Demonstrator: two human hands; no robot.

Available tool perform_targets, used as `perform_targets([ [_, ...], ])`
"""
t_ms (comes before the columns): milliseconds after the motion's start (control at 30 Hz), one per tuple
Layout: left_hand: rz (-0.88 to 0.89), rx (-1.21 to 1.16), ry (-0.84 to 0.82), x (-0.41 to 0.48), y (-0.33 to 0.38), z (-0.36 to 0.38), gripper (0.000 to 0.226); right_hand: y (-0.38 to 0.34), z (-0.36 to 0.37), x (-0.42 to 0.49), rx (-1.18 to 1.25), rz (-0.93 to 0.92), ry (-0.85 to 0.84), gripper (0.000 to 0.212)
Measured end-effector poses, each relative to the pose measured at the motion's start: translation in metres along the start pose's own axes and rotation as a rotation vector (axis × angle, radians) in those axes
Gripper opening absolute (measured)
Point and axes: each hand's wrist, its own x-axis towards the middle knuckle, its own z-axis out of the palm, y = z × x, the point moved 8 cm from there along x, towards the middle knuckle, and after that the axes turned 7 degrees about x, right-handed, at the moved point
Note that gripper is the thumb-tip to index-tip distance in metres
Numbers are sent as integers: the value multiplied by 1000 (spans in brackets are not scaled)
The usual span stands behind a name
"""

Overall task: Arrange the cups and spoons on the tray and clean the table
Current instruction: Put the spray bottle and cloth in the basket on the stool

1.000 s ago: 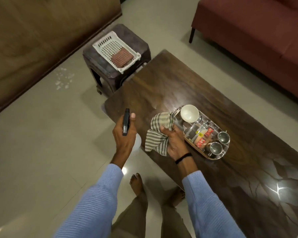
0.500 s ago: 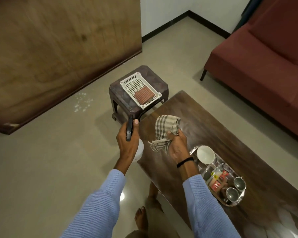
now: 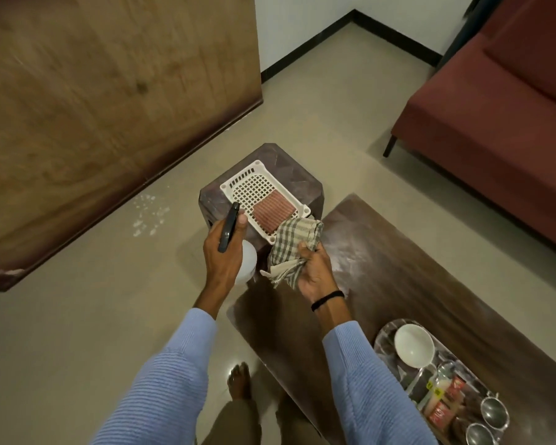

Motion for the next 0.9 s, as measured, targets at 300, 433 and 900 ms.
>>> perform_targets([
  [300,10,12,-149,153,-8,44,22,23,42,124,99,-86,111,38],
  [433,21,58,-201,210,-21,80,25,27,46,176,148,-124,170,40],
  [900,66,33,-306,301,-83,144,31,57,24,278,163,-133,316,53],
])
